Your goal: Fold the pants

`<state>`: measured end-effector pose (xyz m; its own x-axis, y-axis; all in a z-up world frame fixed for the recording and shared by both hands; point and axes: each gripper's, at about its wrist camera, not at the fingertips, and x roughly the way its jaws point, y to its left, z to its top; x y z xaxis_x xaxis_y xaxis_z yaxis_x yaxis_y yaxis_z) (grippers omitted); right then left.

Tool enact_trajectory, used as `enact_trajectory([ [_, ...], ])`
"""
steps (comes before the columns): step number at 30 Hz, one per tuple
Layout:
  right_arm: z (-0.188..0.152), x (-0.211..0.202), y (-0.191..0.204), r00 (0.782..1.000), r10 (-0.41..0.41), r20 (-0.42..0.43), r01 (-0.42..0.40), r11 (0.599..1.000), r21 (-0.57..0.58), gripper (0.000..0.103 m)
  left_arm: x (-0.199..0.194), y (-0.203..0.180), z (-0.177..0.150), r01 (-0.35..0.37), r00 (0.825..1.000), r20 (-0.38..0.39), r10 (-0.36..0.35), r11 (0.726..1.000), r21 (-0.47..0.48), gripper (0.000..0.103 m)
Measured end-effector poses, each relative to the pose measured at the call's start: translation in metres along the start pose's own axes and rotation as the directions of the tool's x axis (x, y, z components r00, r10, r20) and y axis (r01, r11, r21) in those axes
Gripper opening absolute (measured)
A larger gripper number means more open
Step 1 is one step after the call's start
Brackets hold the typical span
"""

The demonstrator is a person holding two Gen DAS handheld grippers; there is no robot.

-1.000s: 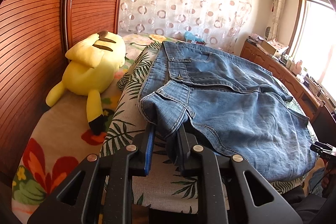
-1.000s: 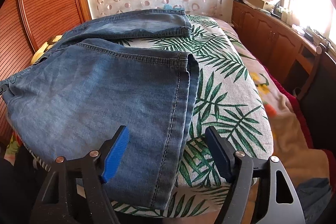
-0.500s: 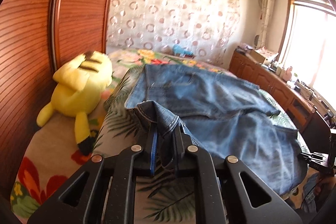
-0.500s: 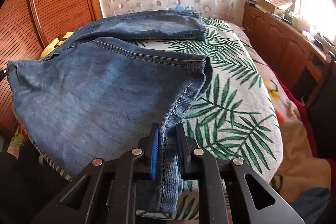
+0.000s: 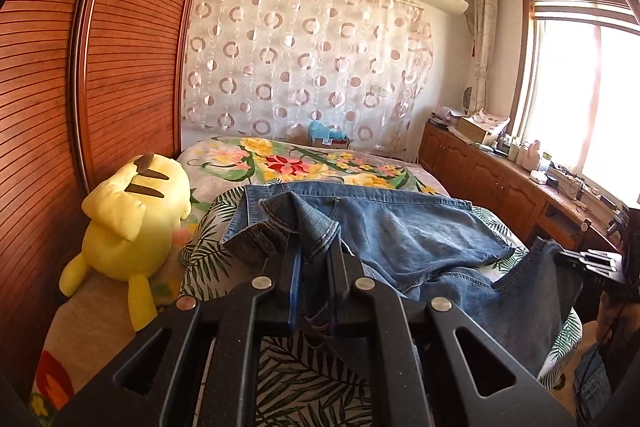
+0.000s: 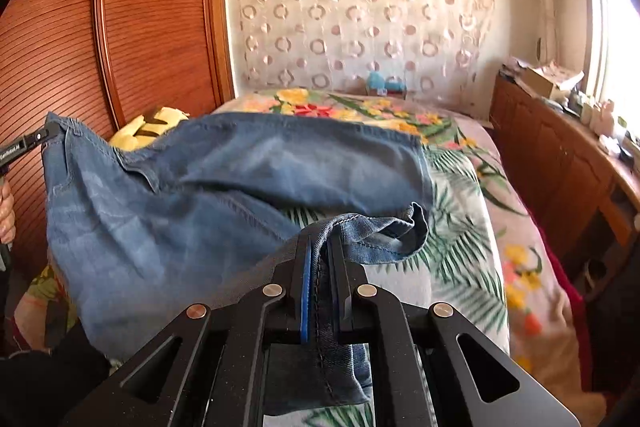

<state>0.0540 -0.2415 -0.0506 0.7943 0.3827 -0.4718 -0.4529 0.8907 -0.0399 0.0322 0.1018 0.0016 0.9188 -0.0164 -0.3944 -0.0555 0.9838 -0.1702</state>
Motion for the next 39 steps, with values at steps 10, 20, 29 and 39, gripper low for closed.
enact_trajectory([
  [10,-0.001,0.085,0.016,0.989,0.089,-0.122,-0.094,0.995,-0.036,0.007,0.008,-0.007,-0.012,0.009,0.999,-0.033,-0.008,1.0,0.012,0.011],
  [20,-0.008,0.105,0.006,0.983,0.088,-0.16,-0.085,0.996,0.026,0.049,0.012,-0.012,-0.016,0.018,0.999,-0.051,-0.017,1.0,0.018,0.011],
  [29,-0.034,0.034,-0.013,0.994,0.047,-0.099,-0.04,0.997,0.07,0.054,0.012,-0.013,-0.017,0.019,0.999,-0.051,-0.018,1.0,0.018,0.011],
  [39,-0.075,0.045,-0.018,0.978,0.107,-0.182,-0.08,0.986,0.15,0.053,0.012,-0.017,-0.017,0.015,0.999,-0.053,-0.014,1.0,0.022,0.011],
])
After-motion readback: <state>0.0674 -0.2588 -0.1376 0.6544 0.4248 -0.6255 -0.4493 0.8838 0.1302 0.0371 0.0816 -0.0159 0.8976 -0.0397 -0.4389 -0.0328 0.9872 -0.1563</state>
